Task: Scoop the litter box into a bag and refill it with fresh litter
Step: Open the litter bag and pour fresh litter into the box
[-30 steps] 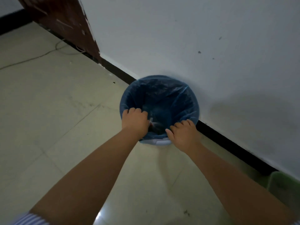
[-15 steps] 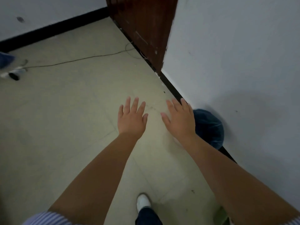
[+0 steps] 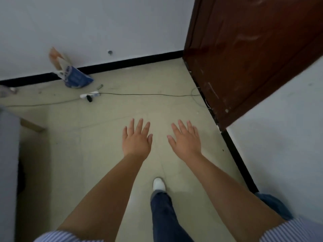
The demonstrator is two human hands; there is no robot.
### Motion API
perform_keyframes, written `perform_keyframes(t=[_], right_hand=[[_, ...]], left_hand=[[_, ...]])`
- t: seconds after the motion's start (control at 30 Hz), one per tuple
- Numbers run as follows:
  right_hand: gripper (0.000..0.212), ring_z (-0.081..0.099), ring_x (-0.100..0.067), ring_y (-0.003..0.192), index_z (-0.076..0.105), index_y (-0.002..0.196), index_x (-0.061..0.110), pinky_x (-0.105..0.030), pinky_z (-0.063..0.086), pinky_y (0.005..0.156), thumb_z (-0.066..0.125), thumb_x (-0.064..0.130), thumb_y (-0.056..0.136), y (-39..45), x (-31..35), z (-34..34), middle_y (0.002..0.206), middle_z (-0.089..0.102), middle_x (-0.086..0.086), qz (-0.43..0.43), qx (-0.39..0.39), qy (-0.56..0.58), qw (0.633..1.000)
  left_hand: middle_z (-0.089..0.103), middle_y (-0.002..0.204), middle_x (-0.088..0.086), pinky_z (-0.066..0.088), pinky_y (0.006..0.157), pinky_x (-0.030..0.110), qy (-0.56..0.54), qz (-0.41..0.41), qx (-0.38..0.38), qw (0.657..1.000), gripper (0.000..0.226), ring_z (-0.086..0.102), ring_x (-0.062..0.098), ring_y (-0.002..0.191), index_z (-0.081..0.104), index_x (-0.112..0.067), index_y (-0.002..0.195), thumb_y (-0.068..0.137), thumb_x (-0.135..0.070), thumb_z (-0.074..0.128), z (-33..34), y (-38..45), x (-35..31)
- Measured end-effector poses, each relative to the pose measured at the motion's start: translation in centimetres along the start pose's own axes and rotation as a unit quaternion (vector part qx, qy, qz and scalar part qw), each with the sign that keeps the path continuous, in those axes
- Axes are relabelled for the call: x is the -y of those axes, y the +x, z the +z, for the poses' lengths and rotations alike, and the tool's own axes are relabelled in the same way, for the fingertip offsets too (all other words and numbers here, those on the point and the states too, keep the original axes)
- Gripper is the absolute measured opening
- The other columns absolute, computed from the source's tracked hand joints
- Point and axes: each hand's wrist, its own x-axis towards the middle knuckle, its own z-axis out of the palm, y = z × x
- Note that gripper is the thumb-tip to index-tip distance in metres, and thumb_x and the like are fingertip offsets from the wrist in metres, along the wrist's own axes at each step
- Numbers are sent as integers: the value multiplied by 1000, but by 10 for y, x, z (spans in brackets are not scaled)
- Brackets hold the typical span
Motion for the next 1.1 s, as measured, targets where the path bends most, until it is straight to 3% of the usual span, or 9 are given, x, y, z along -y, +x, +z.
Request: perform_keyframes(t=[0.4,0.5,0.6,0.67,0.77,0.93,0.97,1.03,1.1], right_hand=[[52,5,-25,145,20,146,20,-37,6,117,31,35,98,296,303,-99,156,16,-2,-145,-22,-3,989],[49,27,-31,137,36,139,11,-40,23,112,33,32,95,360,380,-104,145,38,-9,-153,-41,-15,987],[59,59,-37,103,63,111,1,-42,49,86,24,34,80,422,454,-107,107,66,-16,-172,-68,16,983],[57,51,-34,116,54,124,4,-39,43,94,24,31,84,453,488,-109,120,60,-14,-187,-48,-6,981],[50,18,-27,141,27,143,11,-35,18,114,34,25,96,518,532,-106,149,31,-7,-196,6,-6,981],[51,24,-27,140,31,142,7,-37,22,116,41,17,93,636,580,-77,148,33,-10,-180,35,-13,983],[49,36,-31,133,41,135,2,-39,32,111,49,12,88,655,586,-70,139,44,-16,-186,21,-9,982],[39,64,-37,95,65,101,-4,-42,55,79,74,2,64,687,594,-61,99,67,-22,-211,-5,-9,977],[37,66,-31,62,68,74,-1,-34,55,52,84,-1,41,728,611,-52,69,67,-15,-199,6,-26,980]], left_hand=[[0,159,-4,0,119,37,-65,-143,-29,987,51,-8,21,147,10,-25,150,101,-37,18,-157,223,275],[0,159,-3,0,119,37,-75,-150,-27,985,51,-8,20,147,11,-24,150,101,-36,19,-183,273,354],[-1,159,-3,1,119,38,-63,-165,-29,984,51,-8,21,147,10,-24,150,101,-36,20,-209,326,436],[0,159,-2,1,119,38,-60,-175,-26,982,51,-7,22,147,11,-24,150,102,-36,20,-220,354,475],[2,159,-1,3,119,39,-55,-176,-10,983,50,-5,22,147,13,-22,150,101,-32,23,-231,409,532],[3,159,-1,5,119,38,-23,-169,32,985,53,-5,21,147,13,-22,150,100,-24,30,-229,516,613],[4,159,-1,6,119,38,-24,-165,44,985,54,-4,22,147,14,-22,150,99,-23,32,-229,532,624],[6,159,-1,8,118,38,-16,-143,66,987,54,-2,22,147,17,-21,149,98,-20,36,-228,562,644],[7,158,-1,9,118,37,-6,-121,95,988,56,-1,22,147,18,-21,149,97,-18,39,-226,606,672]])
